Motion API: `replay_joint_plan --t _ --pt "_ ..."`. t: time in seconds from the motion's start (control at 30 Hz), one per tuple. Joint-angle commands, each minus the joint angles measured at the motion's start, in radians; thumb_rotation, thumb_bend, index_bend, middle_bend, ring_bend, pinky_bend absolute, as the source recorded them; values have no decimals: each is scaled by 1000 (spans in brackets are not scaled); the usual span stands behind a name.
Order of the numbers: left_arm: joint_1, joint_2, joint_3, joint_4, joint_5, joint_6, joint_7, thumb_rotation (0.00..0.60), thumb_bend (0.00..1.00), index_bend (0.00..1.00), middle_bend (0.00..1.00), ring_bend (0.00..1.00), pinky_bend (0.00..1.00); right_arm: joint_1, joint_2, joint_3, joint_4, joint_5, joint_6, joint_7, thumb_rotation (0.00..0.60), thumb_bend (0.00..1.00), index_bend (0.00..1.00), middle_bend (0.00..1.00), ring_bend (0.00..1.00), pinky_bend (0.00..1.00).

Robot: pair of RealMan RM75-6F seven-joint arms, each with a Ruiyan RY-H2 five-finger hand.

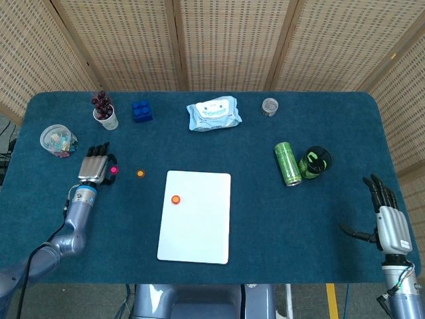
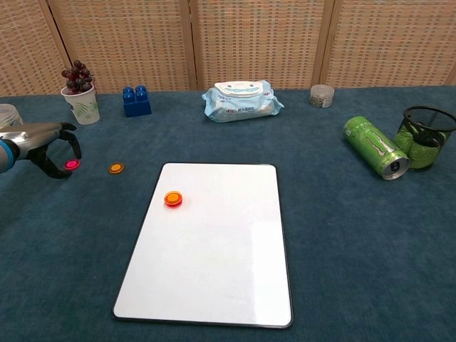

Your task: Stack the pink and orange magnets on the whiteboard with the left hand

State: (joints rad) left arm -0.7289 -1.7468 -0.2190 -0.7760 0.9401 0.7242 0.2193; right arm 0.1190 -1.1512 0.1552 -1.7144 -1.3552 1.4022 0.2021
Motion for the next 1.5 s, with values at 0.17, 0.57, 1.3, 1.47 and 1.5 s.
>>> replay_joint_plan --t 0.17,0.57,1.3,1.47,1.5 --pt "6 -13 -9 16 -2 2 -2 600 348 550 0 0 0 0 0 0 1 -1 0 2 600 105 0 0 0 0" --pt "20 24 -26 -50 28 44 -18 600 355 626 0 0 0 0 1 0 -1 0 0 1 600 105 0 0 0 0" --pt "-62 105 -4 -598 3 139 270 600 339 626 0 0 0 0 5 0 -3 3 -6 14 600 105 0 0 0 0" --pt "-89 91 -1 -640 -59 169 353 600 338 626 0 0 0 1 7 0 -2 4 -10 20 600 105 0 0 0 0" --pt "-92 91 2 -650 -67 174 365 600 337 626 0 0 0 1 7 0 -2 4 -11 20 600 105 0 0 0 0"
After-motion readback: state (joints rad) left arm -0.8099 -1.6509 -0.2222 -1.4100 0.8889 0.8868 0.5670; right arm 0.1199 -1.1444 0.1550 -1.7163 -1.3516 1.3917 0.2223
